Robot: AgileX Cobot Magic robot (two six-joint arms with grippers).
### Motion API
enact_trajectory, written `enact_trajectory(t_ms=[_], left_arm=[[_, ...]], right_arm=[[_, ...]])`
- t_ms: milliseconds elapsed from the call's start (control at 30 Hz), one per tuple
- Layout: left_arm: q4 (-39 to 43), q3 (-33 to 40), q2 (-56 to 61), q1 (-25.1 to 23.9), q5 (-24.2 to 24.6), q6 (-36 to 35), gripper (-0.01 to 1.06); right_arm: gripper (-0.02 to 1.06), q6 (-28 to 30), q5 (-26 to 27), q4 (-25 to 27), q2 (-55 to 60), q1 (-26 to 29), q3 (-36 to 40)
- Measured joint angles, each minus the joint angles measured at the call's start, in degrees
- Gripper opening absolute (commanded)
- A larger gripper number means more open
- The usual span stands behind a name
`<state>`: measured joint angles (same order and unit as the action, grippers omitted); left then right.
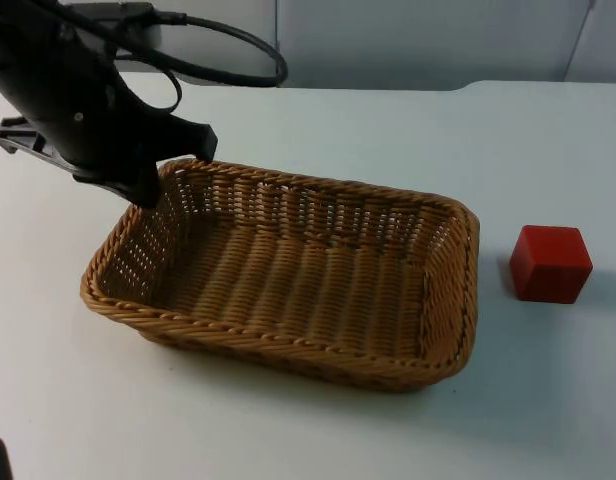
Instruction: Pick up the basket with the left hand and place the cube into the basket with the right hand.
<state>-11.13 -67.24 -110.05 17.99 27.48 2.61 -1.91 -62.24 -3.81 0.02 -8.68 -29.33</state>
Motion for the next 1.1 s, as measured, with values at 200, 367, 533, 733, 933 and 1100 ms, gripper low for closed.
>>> enact_trajectory(t_ms=[200,367,533,733,933,1100], left_arm=[[4.21,-2.23,0.00,0.00,3.21,-2.61,0.01],[4.98,-2.28,-0.64,0.00,5.32,-1.83,0.25],[3.82,-2.28,-2.62,0.00,6.45,-1.61,0.64],[2.70,-2.28,-4.61,0.00,6.70,-1.61,0.62],[2.63,-2.28,-4.96,0.00,3.94,-1.12,0.62],[2.63,-2.28,-4.96,0.00,2.32,-1.12,0.58]], right_arm=[[0.00,0.00,0.00,0.00,0.00,0.00,0.00],[0.00,0.00,0.00,0.00,0.00,0.00,0.00],[0.00,0.00,0.00,0.00,0.00,0.00,0.00],[0.00,0.00,0.00,0.00,0.00,0.00,0.00],[0.00,0.00,0.00,0.00,0.00,0.00,0.00],[0.00,0.00,0.00,0.00,0.00,0.00,0.00]])
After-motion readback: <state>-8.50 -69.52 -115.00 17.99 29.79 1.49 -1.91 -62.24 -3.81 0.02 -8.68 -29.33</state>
